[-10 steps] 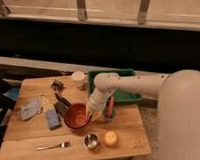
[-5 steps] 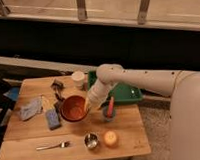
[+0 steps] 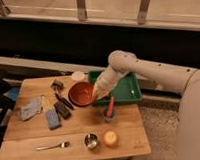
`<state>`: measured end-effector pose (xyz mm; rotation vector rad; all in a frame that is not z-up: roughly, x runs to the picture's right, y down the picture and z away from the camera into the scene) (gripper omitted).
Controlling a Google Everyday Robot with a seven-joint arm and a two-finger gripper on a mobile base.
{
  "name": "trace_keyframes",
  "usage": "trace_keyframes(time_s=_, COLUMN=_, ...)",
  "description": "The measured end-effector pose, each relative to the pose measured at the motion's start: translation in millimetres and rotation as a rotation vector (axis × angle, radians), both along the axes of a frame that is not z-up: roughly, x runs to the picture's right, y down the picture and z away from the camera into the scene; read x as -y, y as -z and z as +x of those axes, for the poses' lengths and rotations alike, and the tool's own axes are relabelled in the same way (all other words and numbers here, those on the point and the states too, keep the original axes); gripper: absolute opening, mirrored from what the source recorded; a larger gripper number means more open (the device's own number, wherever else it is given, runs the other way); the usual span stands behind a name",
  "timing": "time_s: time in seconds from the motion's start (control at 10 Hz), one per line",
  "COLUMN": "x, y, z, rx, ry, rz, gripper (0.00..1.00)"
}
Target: Stack bowls into tray
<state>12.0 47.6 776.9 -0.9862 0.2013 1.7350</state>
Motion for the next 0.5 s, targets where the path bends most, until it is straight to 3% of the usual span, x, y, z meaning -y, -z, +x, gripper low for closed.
trace_keyframes(time_s=0.5, x=62.4, y=-38.7, z=91.6, rx=-0.11, ry=-0.178, rz=0.005, gripper=0.19)
